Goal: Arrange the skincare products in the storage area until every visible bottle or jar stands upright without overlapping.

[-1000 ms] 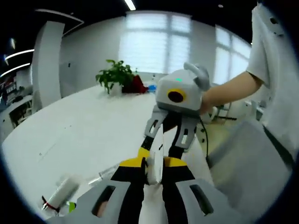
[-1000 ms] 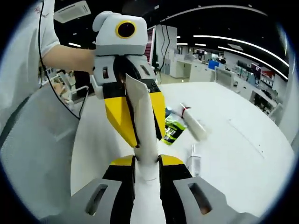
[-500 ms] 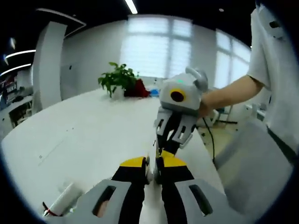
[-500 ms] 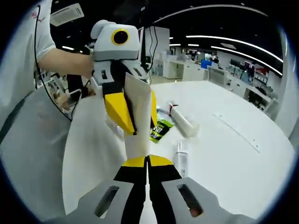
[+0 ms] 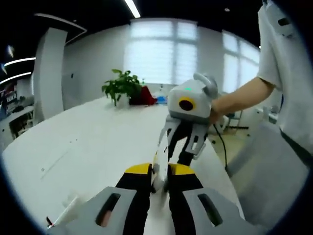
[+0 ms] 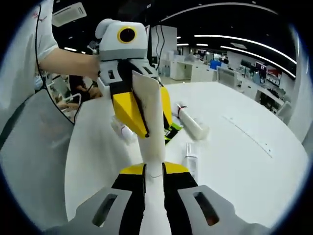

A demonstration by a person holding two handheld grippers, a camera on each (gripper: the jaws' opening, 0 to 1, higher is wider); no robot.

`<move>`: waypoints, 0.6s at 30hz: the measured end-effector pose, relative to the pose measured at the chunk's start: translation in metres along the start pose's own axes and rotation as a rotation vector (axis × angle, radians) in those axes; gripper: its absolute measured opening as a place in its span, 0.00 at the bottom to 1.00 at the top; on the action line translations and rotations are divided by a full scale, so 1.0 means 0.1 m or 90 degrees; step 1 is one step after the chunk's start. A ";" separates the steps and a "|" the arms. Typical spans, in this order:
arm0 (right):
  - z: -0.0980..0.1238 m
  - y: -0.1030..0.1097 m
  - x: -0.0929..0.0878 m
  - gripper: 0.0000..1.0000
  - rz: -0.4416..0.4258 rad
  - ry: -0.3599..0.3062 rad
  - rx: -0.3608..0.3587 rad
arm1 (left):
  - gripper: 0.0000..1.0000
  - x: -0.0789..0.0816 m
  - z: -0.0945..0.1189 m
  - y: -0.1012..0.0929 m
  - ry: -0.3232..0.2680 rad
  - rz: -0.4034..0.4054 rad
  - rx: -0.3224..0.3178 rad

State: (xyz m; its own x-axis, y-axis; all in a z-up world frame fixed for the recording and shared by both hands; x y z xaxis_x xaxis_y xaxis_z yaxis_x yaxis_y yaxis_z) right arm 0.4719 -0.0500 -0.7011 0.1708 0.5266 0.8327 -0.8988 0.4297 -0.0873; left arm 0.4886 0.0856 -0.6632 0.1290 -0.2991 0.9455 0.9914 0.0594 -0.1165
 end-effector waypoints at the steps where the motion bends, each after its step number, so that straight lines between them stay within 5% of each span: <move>1: -0.01 -0.01 0.00 0.14 -0.001 0.000 -0.001 | 0.07 -0.01 0.01 0.01 -0.002 0.011 0.000; 18: 0.03 0.05 -0.02 0.23 -0.009 0.013 -0.022 | 0.17 -0.04 0.12 -0.03 0.005 0.025 0.024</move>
State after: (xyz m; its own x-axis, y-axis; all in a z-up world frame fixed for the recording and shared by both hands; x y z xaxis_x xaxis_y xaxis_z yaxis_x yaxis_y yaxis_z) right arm 0.4656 -0.0508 -0.7017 0.1924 0.5353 0.8225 -0.8820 0.4617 -0.0943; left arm 0.4852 0.0976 -0.6627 0.1684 -0.3040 0.9377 0.9841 0.1065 -0.1422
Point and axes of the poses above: the point that each gripper's makers call its tool centre point, and the gripper's own axes: z roughly backward along the fingers, y roughly to its left, x roughly out of its top, the point moved 8 cm from there along z, roughly backward along the fingers, and after that the axes turned 6 degrees about -x, right-handed, at the moved point
